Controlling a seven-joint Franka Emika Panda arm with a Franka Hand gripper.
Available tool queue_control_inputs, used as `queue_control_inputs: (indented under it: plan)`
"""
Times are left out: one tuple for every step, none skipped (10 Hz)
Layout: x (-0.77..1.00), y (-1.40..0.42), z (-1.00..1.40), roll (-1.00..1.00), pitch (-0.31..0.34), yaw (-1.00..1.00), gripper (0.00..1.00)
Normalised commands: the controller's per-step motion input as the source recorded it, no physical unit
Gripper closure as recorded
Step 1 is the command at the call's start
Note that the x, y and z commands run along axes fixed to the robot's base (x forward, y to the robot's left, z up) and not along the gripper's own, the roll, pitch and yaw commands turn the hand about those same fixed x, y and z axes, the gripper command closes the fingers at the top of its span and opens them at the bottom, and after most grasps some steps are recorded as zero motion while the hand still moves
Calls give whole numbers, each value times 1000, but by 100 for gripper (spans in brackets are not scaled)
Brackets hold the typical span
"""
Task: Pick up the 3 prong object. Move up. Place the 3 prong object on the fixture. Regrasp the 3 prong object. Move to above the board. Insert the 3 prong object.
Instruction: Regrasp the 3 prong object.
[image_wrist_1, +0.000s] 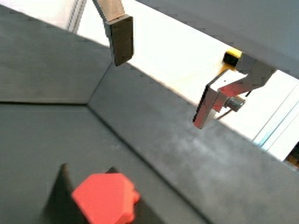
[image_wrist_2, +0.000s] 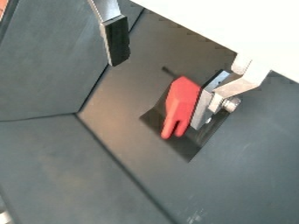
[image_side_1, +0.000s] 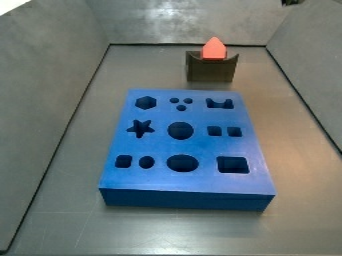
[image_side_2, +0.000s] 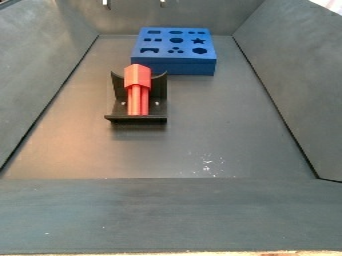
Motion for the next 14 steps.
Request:
queue_control_inputs:
  plan:
    - [113, -50, -23, 706, 155, 153, 0]
    - [111, -53, -25, 525, 139, 169, 0]
    - [110, -46, -20, 302, 116, 186, 0]
    - [99, -35, -12, 209, 90, 191, 0]
    - [36, 70, -1000, 175, 77, 164, 0]
    - [38, 69, -1000, 170, 66, 165, 0]
    - [52, 62, -1000, 158, 25, 158, 0]
    - [61, 55, -1000, 135, 0, 149, 0]
    - [72, 51, -1000, 109, -20, 136, 0]
    - [85, 46, -1000, 87, -47, 113, 0]
    - [95, 42, -1000, 77, -65, 93, 0]
    - [100, 38, -1000, 76, -77, 74, 0]
    - [110, 32, -1000, 72, -78, 53, 0]
    - [124, 28, -1000, 70, -70, 29, 0]
